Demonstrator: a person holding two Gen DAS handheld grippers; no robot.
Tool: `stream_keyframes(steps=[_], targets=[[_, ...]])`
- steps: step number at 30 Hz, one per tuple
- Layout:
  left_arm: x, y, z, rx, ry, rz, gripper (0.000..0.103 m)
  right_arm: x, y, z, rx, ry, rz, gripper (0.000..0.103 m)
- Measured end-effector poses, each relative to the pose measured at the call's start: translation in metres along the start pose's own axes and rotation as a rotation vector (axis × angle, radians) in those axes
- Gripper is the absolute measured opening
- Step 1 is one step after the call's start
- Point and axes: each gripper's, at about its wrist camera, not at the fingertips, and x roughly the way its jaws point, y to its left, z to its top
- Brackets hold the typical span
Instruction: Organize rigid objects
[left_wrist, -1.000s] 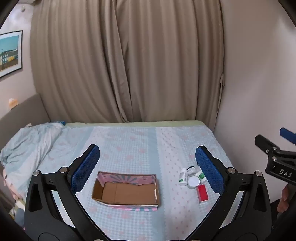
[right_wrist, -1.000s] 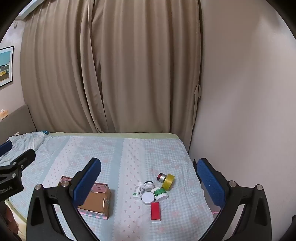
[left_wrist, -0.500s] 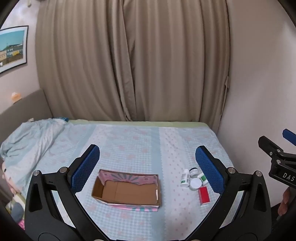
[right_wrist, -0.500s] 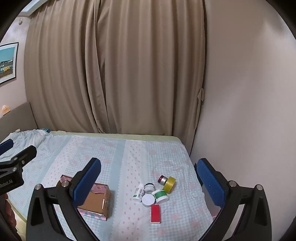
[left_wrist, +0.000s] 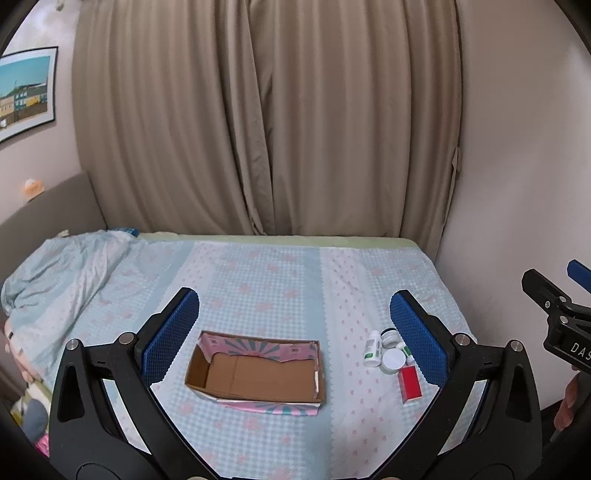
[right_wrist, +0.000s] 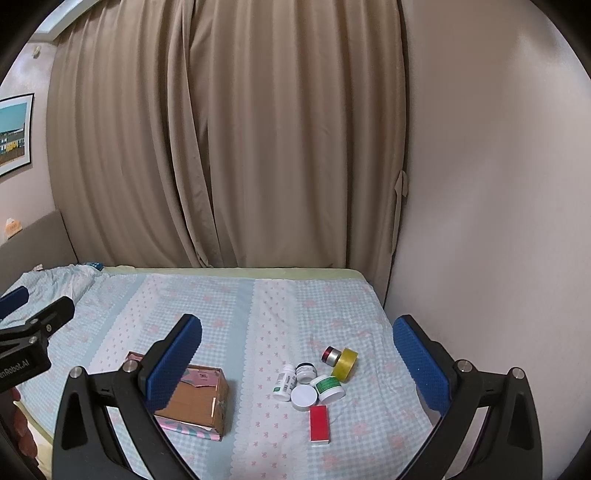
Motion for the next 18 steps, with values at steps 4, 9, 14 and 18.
stream_keyframes(steps=[4, 9, 14, 18], targets=[[-0.001, 0.006, -0.002, -0.01, 0.001, -0.008, 0.103, 0.001, 0.001, -0.001, -0.003, -0.003, -0.01, 0.103], [-0.001, 0.01, -0.003, -0.023, 0.004, -0.018, 0.103, -0.002, 0.002, -0.004, 0.006, -0.009, -0.011, 0.103], [-0.002, 0.013, -0.002, -0.023, 0.002, -0.022, 0.103, -0.003, 0.001, -0.007, 0.006, -0.011, -0.013, 0.103], [-0.001, 0.013, -0.003, -0.025, 0.003, -0.022, 0.103, -0.002, 0.002, -0.009, 0.003, -0.006, -0.019, 0.103]])
